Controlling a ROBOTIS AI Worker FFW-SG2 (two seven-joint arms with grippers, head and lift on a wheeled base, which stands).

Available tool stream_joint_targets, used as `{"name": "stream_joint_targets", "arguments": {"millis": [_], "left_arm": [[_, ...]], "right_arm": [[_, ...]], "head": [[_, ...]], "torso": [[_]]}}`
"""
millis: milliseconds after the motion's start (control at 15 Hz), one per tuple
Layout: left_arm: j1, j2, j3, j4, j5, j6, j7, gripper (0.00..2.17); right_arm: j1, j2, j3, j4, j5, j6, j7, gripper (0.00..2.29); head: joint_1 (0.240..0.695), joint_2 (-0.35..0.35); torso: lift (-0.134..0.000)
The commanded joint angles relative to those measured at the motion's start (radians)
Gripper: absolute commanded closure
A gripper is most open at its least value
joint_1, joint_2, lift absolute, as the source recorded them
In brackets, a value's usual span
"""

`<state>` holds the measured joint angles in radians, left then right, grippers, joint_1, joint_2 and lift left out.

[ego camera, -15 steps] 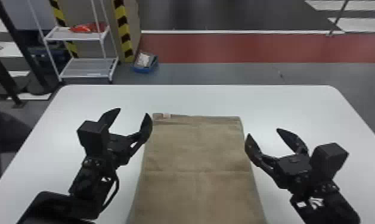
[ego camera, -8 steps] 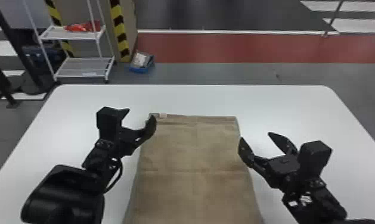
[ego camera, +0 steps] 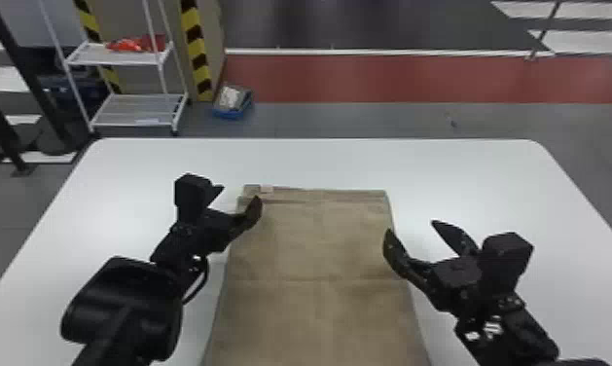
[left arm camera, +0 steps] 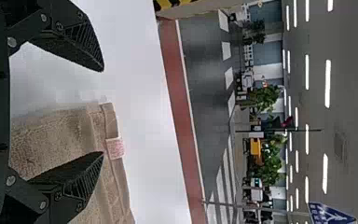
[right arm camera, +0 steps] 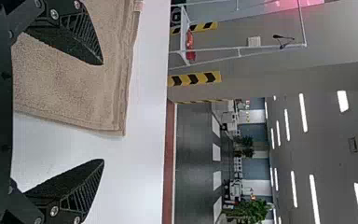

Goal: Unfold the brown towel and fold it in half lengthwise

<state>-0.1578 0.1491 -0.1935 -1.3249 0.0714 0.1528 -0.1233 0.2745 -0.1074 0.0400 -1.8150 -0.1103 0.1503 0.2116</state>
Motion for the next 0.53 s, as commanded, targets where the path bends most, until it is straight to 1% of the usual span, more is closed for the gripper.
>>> {"name": "stream_joint_targets", "arguments": {"millis": [0,133,267,467], "left_arm": [[-0.002,-0.003,-0.001,0.004,0.004,-0.006,-0.010,0.47],[-0.002,-0.003,0.000,0.009,0.022,-0.006,-0.012,0.48],[0.000,-0.002,0.002,0.010,0.027,-0.003,-0.018,0.48],[0.001,0.000,0.006,0.010,0.036,0.009,-0.048,0.48]], "right_arm": [[0.000,0.000,0.000,-0.004,0.000,-0.001,0.000,0.15],[-0.001,0.000,-0.002,-0.007,-0.005,0.015,-0.005,0.15],[-0.001,0.000,-0.002,-0.012,-0.006,0.021,-0.006,0.15],[-0.001,0.000,-0.002,-0.015,-0.008,0.024,-0.008,0.15]], "head": [[0.695,-0.010],[0.695,-0.014],[0.695,-0.015],[0.695,-0.018]], "torso": [[-0.125],[-0.125],[-0.125],[-0.125]]}}
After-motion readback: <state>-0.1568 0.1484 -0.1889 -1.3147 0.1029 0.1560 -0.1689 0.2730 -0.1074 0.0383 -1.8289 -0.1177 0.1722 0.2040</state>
